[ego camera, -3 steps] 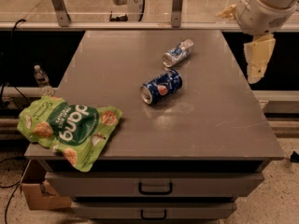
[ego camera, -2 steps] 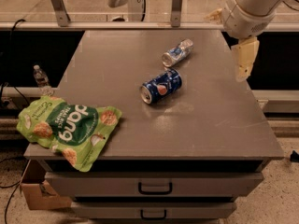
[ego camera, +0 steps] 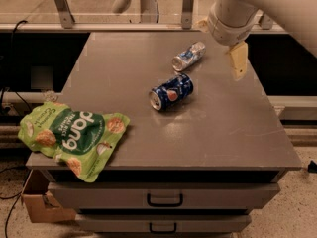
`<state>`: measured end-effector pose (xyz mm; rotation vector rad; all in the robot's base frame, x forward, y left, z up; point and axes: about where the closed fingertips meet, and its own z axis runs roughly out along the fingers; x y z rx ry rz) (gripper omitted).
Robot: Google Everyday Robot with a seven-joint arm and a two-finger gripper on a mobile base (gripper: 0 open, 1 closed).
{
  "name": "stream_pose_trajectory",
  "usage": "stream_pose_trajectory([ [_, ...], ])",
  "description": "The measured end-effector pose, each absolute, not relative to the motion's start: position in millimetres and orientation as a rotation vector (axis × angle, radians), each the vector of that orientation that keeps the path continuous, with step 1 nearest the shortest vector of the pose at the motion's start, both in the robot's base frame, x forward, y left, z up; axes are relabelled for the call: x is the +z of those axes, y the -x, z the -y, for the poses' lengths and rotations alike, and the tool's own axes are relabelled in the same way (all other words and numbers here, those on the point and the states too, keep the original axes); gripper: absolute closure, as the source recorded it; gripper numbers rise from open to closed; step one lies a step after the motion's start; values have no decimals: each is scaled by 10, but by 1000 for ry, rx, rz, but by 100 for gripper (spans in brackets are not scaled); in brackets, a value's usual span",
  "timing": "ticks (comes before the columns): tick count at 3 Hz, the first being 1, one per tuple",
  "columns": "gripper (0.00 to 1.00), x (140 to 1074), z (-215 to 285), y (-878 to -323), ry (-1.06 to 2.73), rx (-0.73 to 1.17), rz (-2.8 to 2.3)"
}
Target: Pick redbull can
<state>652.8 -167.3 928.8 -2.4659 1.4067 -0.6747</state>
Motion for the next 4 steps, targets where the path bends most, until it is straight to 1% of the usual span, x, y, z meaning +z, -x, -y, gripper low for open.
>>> stream_pose_trajectory([
  [1, 0, 9194, 1598, -6761, 2534, -722, -1353],
  [2, 0, 9111, 1557, -6969, 2577, -731, -1346],
  [4, 0, 8876, 1502, -7222, 2618, -658, -1396],
])
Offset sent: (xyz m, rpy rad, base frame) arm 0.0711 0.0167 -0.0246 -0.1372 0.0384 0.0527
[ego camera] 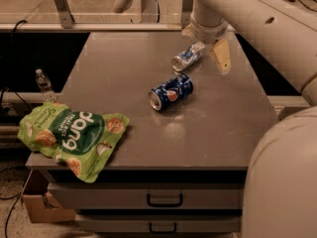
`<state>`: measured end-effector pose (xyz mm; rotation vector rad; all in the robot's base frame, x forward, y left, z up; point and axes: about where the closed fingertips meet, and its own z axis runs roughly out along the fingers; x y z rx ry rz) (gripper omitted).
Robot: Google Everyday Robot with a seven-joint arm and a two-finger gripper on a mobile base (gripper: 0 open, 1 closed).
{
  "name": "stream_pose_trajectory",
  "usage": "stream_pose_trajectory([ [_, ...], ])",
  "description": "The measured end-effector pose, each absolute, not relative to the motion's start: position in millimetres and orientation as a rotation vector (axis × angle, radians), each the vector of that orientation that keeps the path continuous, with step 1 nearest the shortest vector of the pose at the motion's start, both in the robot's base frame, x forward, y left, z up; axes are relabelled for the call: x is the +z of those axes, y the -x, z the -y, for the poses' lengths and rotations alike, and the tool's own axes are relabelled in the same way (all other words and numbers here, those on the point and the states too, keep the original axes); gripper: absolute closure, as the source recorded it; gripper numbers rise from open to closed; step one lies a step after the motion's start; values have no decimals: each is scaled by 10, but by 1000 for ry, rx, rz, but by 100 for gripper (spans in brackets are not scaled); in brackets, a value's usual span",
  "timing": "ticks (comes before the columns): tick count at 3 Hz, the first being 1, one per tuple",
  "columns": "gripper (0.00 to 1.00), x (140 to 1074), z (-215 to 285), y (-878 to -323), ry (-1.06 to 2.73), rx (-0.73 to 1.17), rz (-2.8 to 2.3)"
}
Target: Pick redbull can
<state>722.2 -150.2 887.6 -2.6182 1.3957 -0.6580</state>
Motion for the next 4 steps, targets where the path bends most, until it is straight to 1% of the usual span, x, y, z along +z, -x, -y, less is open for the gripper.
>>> stream_pose_trajectory([
  [4, 0, 8496, 1201, -7327, 2729, -561, -1367],
])
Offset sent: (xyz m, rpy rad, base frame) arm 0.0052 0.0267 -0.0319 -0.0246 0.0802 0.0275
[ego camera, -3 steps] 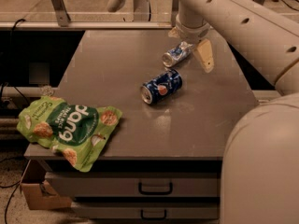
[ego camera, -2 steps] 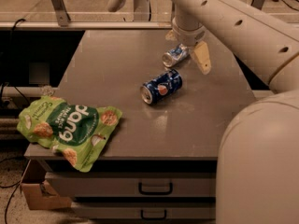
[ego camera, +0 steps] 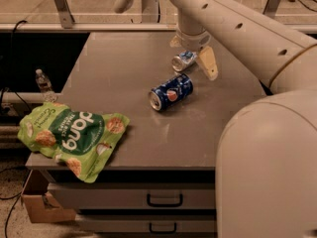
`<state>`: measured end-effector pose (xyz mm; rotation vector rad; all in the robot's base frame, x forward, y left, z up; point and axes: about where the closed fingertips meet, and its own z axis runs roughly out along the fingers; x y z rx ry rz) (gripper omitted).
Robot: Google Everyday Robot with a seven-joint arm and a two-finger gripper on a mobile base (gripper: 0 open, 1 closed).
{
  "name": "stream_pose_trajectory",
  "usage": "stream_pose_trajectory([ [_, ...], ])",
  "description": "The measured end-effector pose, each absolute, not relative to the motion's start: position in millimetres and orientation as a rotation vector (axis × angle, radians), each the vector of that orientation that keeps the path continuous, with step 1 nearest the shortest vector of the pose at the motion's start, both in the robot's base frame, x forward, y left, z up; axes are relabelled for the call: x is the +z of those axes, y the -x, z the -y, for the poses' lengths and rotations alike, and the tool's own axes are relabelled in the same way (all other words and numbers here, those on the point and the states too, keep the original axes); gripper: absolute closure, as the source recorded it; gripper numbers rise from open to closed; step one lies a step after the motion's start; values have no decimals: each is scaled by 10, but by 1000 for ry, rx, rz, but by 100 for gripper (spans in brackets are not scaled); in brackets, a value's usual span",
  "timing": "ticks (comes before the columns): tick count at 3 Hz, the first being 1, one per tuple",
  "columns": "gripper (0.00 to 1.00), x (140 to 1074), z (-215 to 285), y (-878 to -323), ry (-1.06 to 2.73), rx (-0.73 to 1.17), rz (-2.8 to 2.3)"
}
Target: Pick redbull can
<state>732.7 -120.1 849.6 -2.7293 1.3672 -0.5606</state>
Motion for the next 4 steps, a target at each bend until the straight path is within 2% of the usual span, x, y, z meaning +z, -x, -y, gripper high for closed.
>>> stream_pose_trajectory([
  [1, 17, 8452, 1171, -7344, 2747, -548, -1367],
  [4, 87, 8524, 1196, -7328, 2744, -543, -1404],
])
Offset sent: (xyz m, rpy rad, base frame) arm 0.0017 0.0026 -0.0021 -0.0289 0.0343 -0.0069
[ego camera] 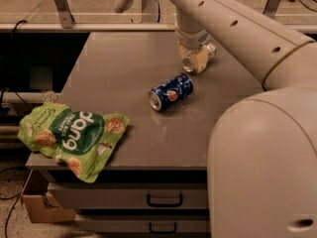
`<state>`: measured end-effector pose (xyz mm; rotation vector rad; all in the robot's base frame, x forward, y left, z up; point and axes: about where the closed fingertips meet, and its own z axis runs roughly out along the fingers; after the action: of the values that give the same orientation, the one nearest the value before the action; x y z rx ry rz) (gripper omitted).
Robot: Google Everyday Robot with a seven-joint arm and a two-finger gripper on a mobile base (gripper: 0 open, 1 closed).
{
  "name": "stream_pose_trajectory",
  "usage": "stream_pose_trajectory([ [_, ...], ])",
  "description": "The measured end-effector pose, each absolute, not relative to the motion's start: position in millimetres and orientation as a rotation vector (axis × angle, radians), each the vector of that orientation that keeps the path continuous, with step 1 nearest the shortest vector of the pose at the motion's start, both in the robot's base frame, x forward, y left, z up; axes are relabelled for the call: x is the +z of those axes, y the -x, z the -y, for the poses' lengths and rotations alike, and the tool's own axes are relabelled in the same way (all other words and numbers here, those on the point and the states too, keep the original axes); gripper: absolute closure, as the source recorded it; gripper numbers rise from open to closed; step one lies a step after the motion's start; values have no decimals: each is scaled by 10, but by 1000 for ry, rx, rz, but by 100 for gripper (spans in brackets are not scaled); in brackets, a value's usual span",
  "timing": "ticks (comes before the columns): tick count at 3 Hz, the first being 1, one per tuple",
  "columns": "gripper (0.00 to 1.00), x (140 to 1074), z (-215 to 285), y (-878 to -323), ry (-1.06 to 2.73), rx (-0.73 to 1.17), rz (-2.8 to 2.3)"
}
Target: Pick redbull can
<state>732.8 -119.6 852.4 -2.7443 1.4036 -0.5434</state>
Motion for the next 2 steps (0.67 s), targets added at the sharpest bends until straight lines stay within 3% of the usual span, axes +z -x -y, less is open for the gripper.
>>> stream_pose_trajectory([
  [1, 100, 8763, 1195, -7262, 2690, -525, -1420],
  [2, 100, 9017, 1155, -7151, 2657, -521, -1420],
])
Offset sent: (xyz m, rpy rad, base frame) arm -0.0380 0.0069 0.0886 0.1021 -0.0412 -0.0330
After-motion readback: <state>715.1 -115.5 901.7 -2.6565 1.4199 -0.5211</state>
